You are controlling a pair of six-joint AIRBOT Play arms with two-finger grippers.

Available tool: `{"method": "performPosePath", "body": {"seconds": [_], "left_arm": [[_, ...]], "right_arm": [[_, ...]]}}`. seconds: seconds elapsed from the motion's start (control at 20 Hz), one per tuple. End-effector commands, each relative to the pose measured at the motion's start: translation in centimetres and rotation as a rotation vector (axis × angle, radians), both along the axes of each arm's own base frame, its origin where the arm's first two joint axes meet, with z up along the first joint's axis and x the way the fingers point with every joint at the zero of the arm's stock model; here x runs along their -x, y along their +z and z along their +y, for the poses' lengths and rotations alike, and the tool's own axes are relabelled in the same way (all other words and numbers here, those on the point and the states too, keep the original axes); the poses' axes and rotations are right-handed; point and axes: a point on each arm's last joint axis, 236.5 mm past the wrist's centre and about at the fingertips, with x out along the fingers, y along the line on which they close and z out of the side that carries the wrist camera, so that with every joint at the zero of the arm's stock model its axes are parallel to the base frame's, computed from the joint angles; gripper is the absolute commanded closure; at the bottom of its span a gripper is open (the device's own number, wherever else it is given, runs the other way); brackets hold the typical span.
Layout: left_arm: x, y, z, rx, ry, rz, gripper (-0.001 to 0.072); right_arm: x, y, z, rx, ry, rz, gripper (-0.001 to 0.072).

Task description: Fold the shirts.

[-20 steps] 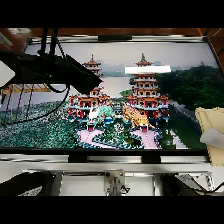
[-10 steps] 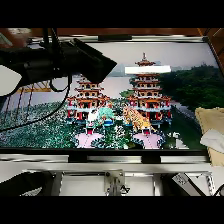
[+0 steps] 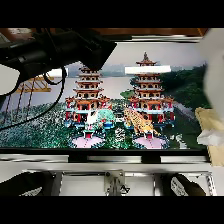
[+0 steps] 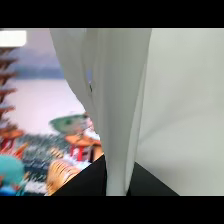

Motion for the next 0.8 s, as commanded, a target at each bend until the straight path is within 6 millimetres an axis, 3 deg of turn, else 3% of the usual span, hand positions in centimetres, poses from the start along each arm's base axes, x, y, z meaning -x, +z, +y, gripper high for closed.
{"method": "performPosePath", "body": {"seconds": [0.0, 0.1, 0.25, 0.5, 0.75], "left_arm": [[-0.4, 0.6, 0.3, -0.018, 0.005, -0.057, 0.01], [-0.6, 1.2, 0.3, 0.001, 0.012, -0.078, 0.0085], [-1.2, 3.6, 0.5, 0.07, 0.037, -0.151, 0.0085], [-0.8, 7.1, 0.1, 0.183, 0.048, -0.258, 0.0086], [-0.8, 6.1, -3.3, 0.158, 0.01, -0.327, 0.0089]], "right_arm": [[4.2, -2.4, 11.6, 0.095, 0.402, 0.105, 0.0629], [4.7, -2.8, 14.2, 0.17, 0.479, 0.089, 0.0628], [5.5, -3.4, 16.5, 0.216, 0.555, 0.09, 0.0629], [5.3, -4.1, 16.8, 0.265, 0.584, 0.097, 0.0628], [5.8, -4.6, 17.4, 0.284, 0.65, 0.106, 0.0628]]}}
